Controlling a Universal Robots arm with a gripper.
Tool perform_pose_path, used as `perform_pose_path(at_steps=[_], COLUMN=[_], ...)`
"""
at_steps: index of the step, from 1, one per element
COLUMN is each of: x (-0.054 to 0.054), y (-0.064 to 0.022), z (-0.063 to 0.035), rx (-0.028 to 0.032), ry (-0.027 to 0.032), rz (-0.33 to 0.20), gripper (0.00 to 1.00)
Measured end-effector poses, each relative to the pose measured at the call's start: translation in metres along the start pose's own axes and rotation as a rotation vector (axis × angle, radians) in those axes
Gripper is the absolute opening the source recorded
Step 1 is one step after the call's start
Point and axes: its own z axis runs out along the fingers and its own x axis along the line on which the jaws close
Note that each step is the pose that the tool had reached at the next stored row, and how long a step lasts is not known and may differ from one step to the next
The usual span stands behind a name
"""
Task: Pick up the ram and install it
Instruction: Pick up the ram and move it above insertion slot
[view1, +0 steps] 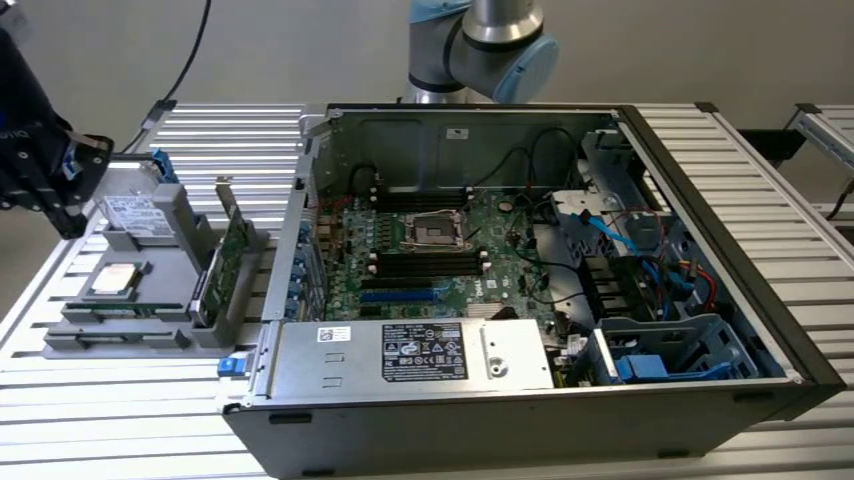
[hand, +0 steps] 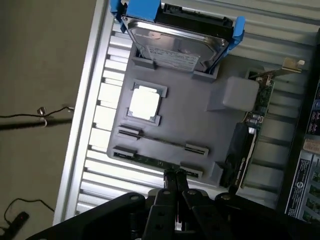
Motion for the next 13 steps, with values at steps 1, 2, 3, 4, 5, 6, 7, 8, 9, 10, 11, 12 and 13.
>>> perform_pose_path(at_steps=[1,2,3,4,5,6,7,8,9,10,11,12,13], x=[0.0,-0.0001,-0.0001,-0.0001,-0.0002,-0.0002,-0.0002,-0.0003,-0.0003,-0.0004,-0.0004,-0.0004,-0.0004], y=[-0.0001,-0.0001,-0.0001,-0.0001,-0.0001,-0.0002,-0.0002,-0.0002,-0.0002,-0.0003,-0.0003,-0.0003,-0.0003], z=[0.0006,0.0012,0.0018,0.0023,0.0029,0.0035,0.0041,0.0047,0.0053,0.0059,0.0065,0.0071,0.0078], rx=[0.001,0.0021,0.003,0.004,0.0051,0.0061,0.0071,0.0081,0.0091,0.0101,0.0112,0.012,0.0131], ry=[0.0008,0.0016,0.0024,0.0033,0.0041,0.0049,0.0057,0.0065,0.0073,0.0081,0.009,0.0096,0.0105], rz=[-0.019,-0.036,-0.054,-0.072,-0.091,-0.109,-0.127,-0.145,-0.164,-0.182,-0.201,-0.218,-0.237], gripper=[0.1,0.1,0.1,0.1,0.1,0.1,0.1,0.1,0.1,0.1,0.1,0.1,0.1])
